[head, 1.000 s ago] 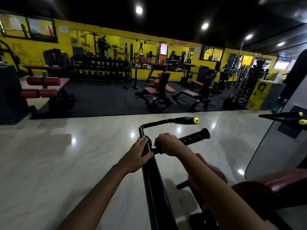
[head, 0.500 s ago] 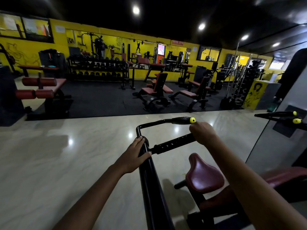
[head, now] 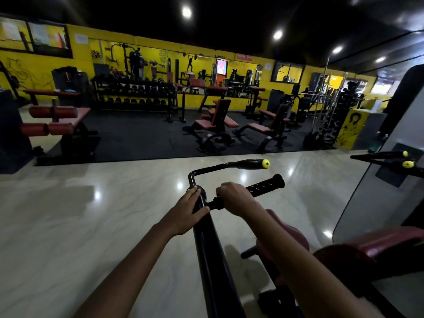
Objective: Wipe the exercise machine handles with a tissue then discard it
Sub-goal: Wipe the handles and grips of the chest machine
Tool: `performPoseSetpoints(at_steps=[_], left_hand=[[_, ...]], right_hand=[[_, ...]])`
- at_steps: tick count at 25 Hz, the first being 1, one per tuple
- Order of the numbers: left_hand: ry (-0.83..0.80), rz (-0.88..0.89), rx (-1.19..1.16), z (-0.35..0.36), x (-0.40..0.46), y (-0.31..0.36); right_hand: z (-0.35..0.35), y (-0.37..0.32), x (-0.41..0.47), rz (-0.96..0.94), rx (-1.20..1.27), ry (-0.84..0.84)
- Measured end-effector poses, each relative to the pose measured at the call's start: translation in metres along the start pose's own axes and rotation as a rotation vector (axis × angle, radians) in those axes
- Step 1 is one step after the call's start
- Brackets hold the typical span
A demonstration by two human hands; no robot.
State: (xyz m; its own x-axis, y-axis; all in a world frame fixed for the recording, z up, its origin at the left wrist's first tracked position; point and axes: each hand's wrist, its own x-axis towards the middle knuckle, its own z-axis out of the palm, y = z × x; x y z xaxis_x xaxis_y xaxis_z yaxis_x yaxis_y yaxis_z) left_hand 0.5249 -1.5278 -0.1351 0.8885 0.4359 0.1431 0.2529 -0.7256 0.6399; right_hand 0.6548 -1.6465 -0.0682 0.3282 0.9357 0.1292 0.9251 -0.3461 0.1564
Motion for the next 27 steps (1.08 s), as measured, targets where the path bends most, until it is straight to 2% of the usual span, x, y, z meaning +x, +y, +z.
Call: performPoseSetpoints(at_steps=[3, 7, 11, 15, 21, 24, 27], left_hand=[[-0.003, 0.007, 0.005, 0.0, 0.001, -0.001], [0.022, 0.027, 0.02, 0.001, 0.002, -0.001], [0.003, 0.015, 0.041, 0.0, 0.002, -0.001], [-0.014, 0.012, 0.046, -0.001, 0.001, 0.0], [-0.025, 0.004, 0.05, -0.001, 0.0, 0.001], [-0.024, 0.003, 0.051, -0.002, 0.001, 0.002], [-0.022, 0.007, 0.045, -0.002, 0.001, 0.003]], right_hand=[[0.007, 0.002, -0.004, -0.082, 0.086, 0.103], [0.022, 0.014, -0.022, -0.201, 0.08, 0.278], [0.019, 0.029, -0.037, -0.211, 0.091, 0.372], [0.014, 0.075, -0.052, -0.06, 0.104, 0.49], [0.018, 0.102, -0.063, 0.348, 0.201, 0.589], [0.02, 0.074, -0.056, 0.272, 0.246, 0.606], [0.03, 0.037, -0.048, 0.07, 0.271, 0.552]])
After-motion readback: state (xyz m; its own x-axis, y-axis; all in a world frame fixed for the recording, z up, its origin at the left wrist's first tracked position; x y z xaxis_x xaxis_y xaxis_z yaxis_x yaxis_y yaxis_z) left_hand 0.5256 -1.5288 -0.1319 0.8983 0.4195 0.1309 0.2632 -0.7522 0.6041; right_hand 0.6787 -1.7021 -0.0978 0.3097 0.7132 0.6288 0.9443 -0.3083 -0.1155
